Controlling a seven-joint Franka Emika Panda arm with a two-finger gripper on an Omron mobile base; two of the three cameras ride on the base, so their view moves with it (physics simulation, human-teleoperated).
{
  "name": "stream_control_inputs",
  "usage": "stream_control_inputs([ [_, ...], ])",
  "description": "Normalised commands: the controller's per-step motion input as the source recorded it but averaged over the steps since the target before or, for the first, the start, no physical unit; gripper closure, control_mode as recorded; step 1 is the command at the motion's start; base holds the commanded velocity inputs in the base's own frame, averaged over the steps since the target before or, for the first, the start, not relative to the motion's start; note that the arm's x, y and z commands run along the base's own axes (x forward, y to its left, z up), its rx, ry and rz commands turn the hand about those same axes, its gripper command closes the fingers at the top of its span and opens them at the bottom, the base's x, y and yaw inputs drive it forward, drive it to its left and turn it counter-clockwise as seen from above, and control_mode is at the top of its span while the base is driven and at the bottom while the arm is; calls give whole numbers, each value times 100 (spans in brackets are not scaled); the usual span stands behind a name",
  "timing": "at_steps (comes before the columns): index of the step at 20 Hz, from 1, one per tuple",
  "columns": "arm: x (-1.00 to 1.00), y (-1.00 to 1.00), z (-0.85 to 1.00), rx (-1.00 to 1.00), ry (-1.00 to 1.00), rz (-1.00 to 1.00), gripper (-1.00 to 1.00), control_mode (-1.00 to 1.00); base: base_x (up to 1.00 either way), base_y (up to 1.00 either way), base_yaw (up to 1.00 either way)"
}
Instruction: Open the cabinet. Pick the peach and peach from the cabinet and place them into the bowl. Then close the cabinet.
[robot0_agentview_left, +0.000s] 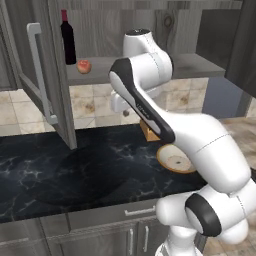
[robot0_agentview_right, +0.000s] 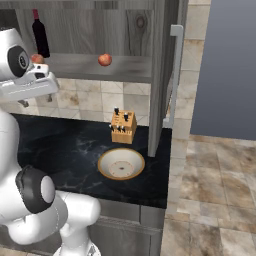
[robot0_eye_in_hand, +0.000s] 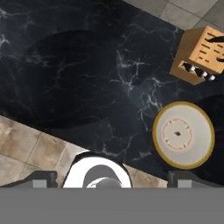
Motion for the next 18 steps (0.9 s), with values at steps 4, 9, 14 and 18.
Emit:
stream_control_inputs([
  [4, 0, -17, -1, 0, -14, 0, -100, -100, 0, 0, 0],
  [9, 0, 0, -1, 0, -22, 1, -100, -100, 0, 0, 0],
  [14, 1, 0, 0, 0, -22, 0, -100, -100, 0, 0, 0],
  [18, 11, 9, 0, 0, -16, 0, -100, -100, 0, 0, 0],
])
